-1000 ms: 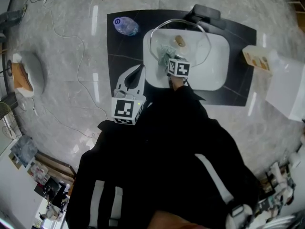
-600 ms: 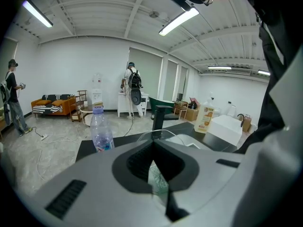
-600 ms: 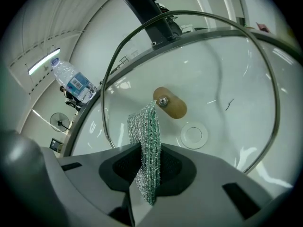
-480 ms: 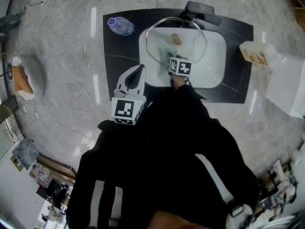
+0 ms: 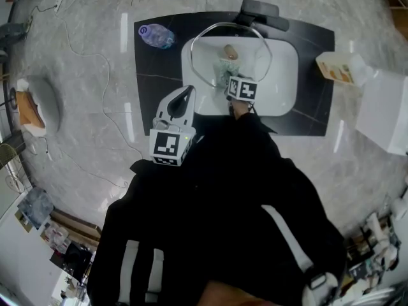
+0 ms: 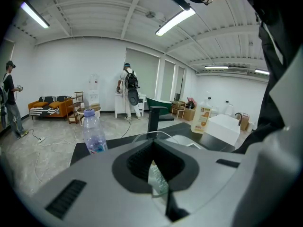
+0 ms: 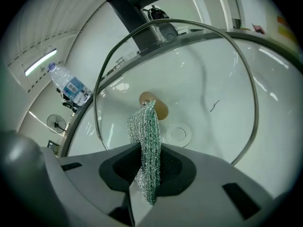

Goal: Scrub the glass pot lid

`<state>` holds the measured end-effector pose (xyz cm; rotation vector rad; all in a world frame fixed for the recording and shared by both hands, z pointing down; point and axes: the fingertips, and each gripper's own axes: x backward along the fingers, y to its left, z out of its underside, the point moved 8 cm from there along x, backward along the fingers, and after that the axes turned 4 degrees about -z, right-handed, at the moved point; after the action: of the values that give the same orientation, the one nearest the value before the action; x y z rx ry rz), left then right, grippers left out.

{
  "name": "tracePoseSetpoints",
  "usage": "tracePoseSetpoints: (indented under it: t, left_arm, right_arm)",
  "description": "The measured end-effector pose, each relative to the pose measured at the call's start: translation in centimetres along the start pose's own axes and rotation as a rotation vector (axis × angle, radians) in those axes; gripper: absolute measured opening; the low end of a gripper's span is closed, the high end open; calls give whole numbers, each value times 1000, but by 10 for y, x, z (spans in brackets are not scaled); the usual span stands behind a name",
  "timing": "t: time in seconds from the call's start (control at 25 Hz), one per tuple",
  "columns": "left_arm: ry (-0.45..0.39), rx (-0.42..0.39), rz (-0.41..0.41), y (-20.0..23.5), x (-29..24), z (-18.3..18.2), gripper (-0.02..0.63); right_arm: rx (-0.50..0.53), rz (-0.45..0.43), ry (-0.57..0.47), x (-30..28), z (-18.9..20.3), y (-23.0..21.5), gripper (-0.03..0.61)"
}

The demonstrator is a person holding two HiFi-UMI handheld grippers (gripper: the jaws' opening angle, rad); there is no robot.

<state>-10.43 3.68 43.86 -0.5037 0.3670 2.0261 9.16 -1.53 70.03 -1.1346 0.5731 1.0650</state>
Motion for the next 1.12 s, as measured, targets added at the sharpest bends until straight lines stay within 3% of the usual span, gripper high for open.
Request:
tracePoseSetpoints:
  t: [1.12]
  left_arm:
    - [-31, -54, 74, -45, -17, -17, 3]
  right_arm:
    - [-43, 98, -27, 45, -4, -62, 69]
